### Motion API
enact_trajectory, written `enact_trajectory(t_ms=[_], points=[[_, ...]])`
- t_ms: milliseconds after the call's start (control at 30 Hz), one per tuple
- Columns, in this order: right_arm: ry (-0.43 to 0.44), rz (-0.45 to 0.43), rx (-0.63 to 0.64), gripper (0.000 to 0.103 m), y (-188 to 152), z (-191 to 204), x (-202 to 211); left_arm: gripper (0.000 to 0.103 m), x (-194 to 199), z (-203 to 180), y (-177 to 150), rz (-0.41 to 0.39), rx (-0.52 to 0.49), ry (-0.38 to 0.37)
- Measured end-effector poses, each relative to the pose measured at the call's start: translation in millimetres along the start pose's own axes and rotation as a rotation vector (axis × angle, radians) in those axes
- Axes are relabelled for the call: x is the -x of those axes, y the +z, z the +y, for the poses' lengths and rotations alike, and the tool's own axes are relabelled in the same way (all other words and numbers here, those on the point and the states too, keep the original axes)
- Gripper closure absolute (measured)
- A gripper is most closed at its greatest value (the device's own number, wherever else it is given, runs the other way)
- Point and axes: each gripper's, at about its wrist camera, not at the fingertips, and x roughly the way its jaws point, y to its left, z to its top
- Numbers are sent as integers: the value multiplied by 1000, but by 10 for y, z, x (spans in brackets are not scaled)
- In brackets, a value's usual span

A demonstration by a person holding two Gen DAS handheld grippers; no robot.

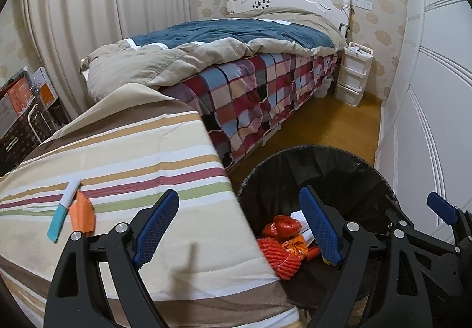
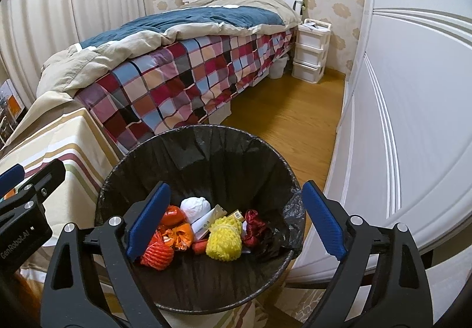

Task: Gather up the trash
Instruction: 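Move both open grippers back over the tube and orange paper on the bed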

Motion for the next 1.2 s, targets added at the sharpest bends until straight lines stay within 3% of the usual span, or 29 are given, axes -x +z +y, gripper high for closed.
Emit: enact_trajectory(t_ms=[467, 1200], points=[[65, -3, 77, 14, -11, 507, 173, 19, 148, 588, -166, 5, 57, 72], [242, 49, 305, 14, -227, 1838, 347, 19, 265, 1867, -484, 86, 205, 200]])
